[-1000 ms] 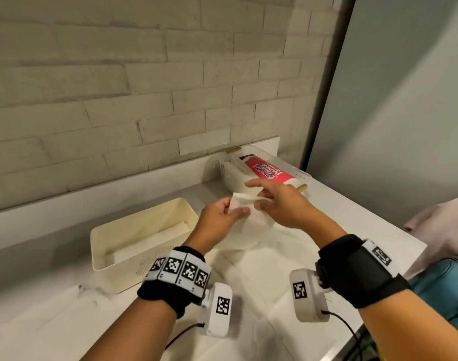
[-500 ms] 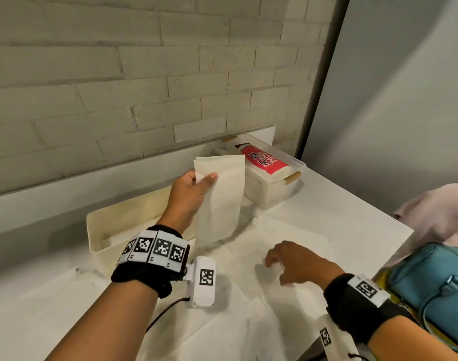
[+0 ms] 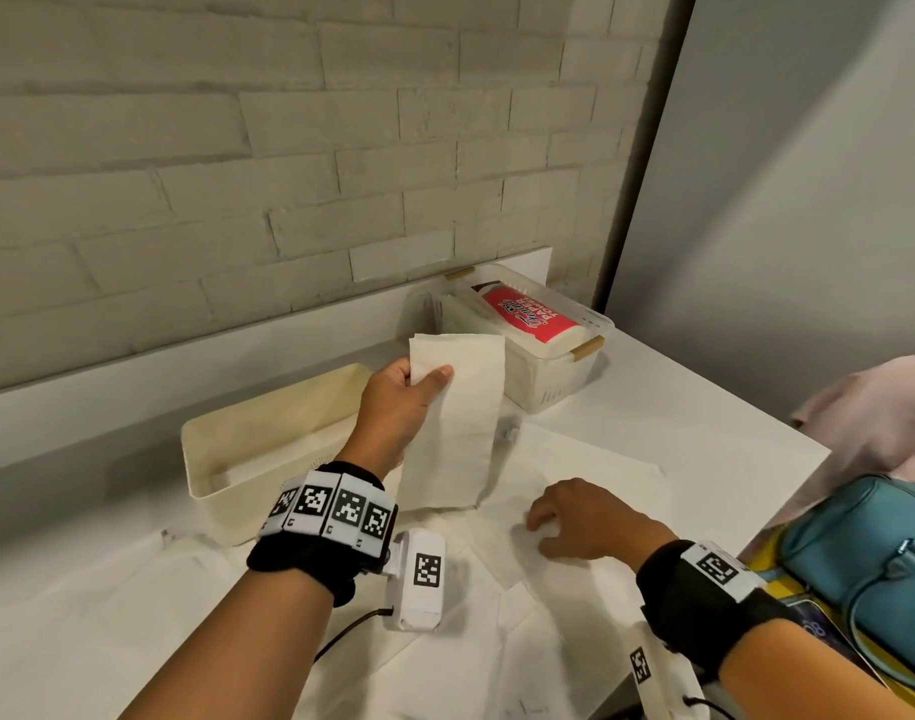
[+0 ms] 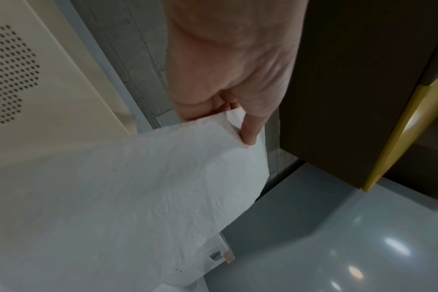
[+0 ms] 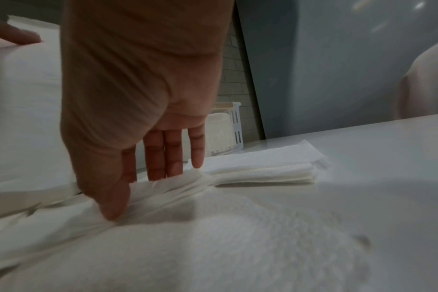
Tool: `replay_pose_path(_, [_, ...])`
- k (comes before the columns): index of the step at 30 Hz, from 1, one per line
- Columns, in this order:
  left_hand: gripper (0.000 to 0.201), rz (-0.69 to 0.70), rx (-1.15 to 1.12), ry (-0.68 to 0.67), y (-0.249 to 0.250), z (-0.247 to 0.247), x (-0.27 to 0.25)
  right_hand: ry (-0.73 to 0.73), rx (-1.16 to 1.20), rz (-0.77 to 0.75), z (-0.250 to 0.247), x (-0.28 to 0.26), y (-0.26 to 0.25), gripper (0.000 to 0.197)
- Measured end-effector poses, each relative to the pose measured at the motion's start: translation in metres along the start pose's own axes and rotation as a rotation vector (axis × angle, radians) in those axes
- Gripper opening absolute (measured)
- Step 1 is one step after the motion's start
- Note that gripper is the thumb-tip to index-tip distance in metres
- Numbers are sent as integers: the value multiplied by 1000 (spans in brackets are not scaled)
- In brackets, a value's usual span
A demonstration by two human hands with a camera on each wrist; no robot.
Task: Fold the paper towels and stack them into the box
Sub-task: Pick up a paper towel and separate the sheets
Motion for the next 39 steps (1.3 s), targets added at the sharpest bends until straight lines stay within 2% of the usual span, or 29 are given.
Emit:
replay_pose_path(6, [12,-9,32,-16,-3,0,0,7,-3,-15,9,2,-9,51])
replay_pose_path(9, [8,-5,55,-27,-3,2,0,25,-36,-9,10,1,-10,46])
replay_pose_path(15, [14,-15,78,-26,-4,3,0,74,-117,-5,8,-2,-16,40])
replay_pose_path(21, [19,-16,71,-32,-2,4,-1,81,-98,-12,11,0,-12,41])
replay_pose_path(25, [17,-15,70,-35,-1,7,-2,111,-73,14,9,3,-9,34])
replay_pose_path(39, [13,-8,57,-17,0,1,1,295,411,128,-26,7,21,23])
Point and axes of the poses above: each hand's wrist, its own x-axis towards the middle knuckle, its own z-axis out of the palm, y = z × x, the point moved 8 cm from there along x, towards the middle knuckle, and after that the axes turned 6 degrees about z, right-handed, at the moved point
